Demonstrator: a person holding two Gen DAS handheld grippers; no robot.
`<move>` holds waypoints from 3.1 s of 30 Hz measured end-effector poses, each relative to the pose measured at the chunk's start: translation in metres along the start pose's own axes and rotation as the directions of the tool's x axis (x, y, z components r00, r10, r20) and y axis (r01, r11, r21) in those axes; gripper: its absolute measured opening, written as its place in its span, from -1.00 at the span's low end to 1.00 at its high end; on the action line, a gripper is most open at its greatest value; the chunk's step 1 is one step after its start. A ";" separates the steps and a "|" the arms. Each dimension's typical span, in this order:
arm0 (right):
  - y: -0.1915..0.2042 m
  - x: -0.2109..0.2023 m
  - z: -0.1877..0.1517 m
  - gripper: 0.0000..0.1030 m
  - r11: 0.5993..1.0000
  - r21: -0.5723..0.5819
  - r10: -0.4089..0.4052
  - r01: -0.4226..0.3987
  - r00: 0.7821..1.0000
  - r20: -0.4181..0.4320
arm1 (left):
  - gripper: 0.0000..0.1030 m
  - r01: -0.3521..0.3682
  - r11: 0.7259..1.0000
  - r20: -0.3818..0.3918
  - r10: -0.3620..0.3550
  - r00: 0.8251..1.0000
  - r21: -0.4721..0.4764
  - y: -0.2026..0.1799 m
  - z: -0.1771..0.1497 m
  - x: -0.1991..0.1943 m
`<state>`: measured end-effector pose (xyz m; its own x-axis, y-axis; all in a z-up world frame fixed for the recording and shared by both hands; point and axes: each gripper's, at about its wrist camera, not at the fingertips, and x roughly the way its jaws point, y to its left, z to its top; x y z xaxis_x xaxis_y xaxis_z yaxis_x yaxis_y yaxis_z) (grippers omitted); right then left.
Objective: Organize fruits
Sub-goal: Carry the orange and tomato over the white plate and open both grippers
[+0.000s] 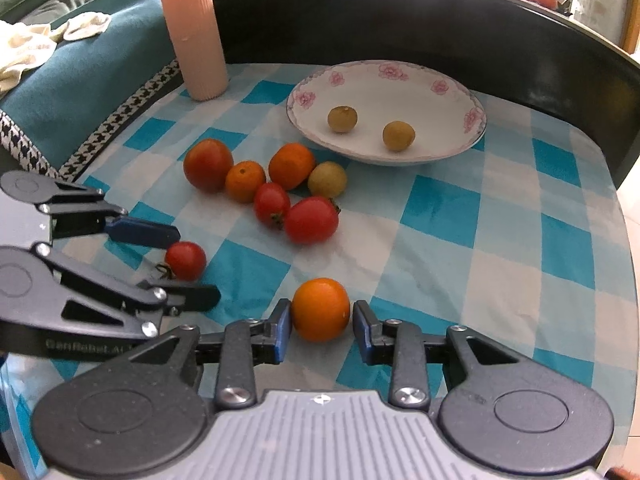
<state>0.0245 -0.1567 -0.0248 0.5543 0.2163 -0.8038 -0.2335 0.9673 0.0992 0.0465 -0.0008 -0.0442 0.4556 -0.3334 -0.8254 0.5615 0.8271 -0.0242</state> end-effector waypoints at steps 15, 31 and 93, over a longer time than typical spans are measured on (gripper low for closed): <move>0.007 0.000 0.003 -0.10 0.999 -0.017 -0.033 0.033 0.999 -0.022 | -0.28 -0.017 1.000 -0.014 0.017 1.000 -0.005 -0.002 0.004 -0.001; 0.008 -0.006 0.008 -0.11 0.999 -0.019 -0.050 0.050 0.999 0.002 | -0.28 -0.021 1.000 0.025 0.021 0.999 0.023 -0.018 0.018 -0.011; -0.063 0.030 0.105 -0.10 0.983 0.102 -0.170 0.150 0.960 0.223 | -0.27 -0.126 0.991 0.135 0.132 0.982 -0.055 0.007 0.126 0.043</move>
<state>0.1394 -0.1971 0.0062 0.7497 0.0728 -0.6578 -0.0648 0.9972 0.0365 0.1565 -0.0664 -0.0085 0.6148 -0.2794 -0.7375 0.4609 0.8861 0.0485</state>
